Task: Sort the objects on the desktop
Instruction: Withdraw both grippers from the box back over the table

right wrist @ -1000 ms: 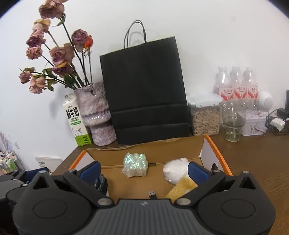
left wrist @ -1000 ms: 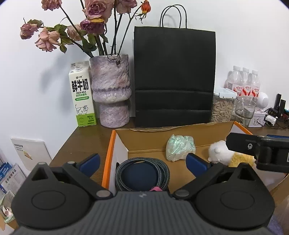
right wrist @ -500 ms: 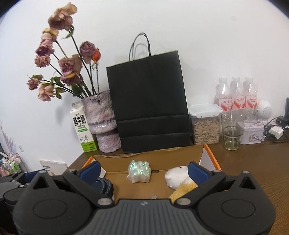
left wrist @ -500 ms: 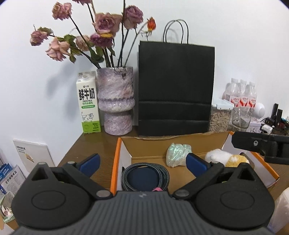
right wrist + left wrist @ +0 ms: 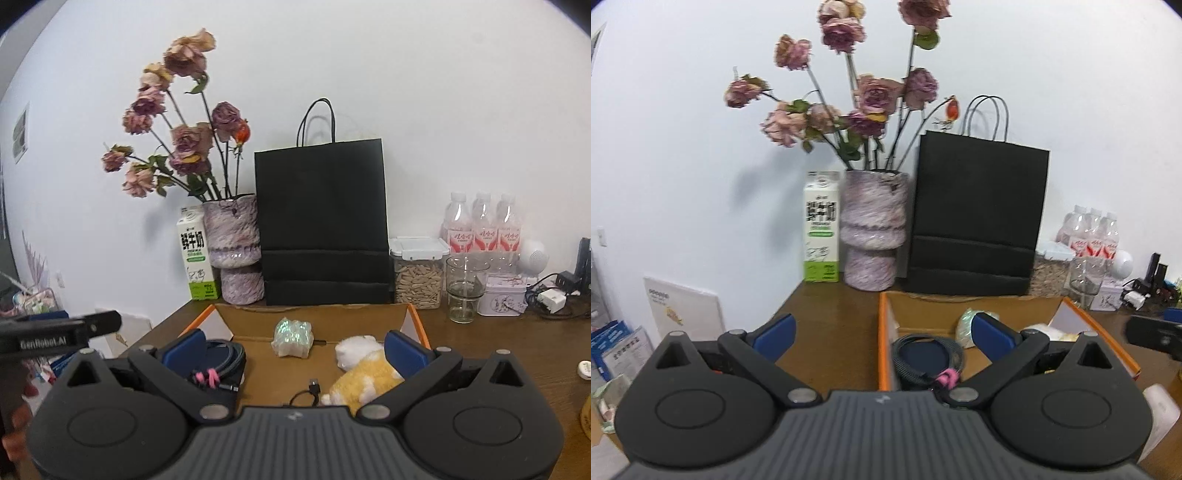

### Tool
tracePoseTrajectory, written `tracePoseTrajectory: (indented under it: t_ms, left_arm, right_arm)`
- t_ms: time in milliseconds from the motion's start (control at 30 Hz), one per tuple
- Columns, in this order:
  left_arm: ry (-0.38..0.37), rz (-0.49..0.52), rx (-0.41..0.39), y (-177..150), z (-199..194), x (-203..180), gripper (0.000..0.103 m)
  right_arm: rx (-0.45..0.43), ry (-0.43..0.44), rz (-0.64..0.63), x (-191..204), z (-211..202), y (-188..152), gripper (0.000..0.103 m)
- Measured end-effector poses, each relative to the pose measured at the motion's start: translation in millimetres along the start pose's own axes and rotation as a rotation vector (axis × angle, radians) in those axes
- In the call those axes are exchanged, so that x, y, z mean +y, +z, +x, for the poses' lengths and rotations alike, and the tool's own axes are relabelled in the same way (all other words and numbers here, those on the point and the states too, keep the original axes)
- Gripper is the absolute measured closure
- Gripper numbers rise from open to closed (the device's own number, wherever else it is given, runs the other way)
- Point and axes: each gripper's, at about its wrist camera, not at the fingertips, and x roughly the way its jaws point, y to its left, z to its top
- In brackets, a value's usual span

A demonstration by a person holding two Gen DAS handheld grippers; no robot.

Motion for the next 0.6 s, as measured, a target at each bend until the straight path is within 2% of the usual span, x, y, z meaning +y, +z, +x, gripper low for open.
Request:
tracePoseTrajectory:
  t_ms: [367, 600]
  left_arm:
    - [0.101, 0.046, 0.11, -44.8, -26.3, 42.3, 0.0]
    - [0.14, 0.022, 0.199, -75.2, -33.3, 68.6, 0.0]
  right_arm:
    - [0.099, 0.005, -0.059, 7.8, -31.8, -45.1, 0.0]
    - [0.195, -0.001, -0.064, 14.0, -31.8, -78.7, 0.0]
